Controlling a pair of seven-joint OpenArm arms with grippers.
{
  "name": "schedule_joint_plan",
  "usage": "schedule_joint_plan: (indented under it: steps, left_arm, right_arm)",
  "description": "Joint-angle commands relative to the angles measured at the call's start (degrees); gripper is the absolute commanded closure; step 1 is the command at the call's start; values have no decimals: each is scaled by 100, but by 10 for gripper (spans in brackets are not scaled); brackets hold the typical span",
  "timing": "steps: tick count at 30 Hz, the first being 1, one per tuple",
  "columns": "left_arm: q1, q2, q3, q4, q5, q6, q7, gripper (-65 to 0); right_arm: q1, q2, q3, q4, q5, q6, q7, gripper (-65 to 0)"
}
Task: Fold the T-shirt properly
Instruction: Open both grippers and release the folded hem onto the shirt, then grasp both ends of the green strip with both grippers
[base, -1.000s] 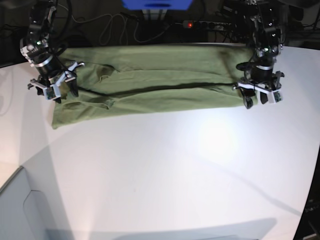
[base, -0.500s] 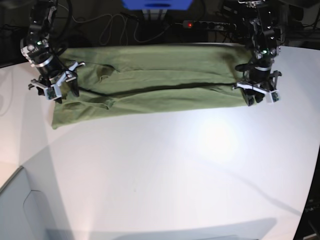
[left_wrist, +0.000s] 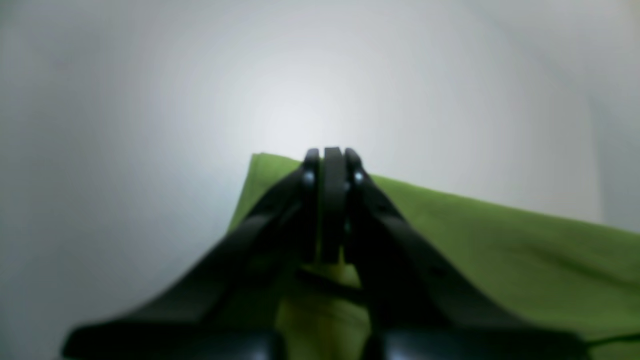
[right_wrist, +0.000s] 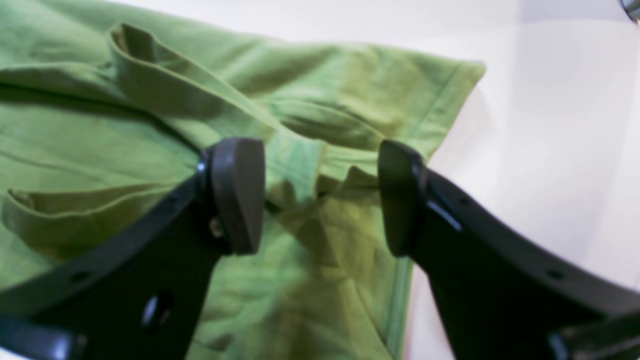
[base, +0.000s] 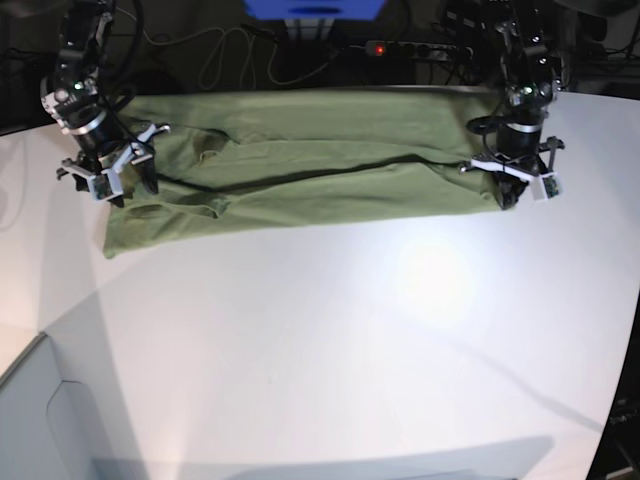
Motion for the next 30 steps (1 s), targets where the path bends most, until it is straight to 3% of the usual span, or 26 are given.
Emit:
schedule_joint_plan:
  steps: [1,19,26,28,30]
  left_arm:
    - [52,-56,-30,120,-21,-5,-109,0]
    - [562,-117,-30,85,-21,3,-100,-5]
    - [843,-117,-39,322,-30,-14,-100,-336]
    - [958,-117,-48,463,-30,-14,-109,-381]
    - [975,-117,-162,569,-38,-14,-118,-380]
  right_arm:
    - [22,53,25,101,63,52,151,-344]
    - [14,53,34,110,63,52,151,-344]
    - [14,53,34,110,63,52,151,-344]
    - [14,61,34,119,63,52,151,-344]
    - [14,61,43,119,63,52,151,-344]
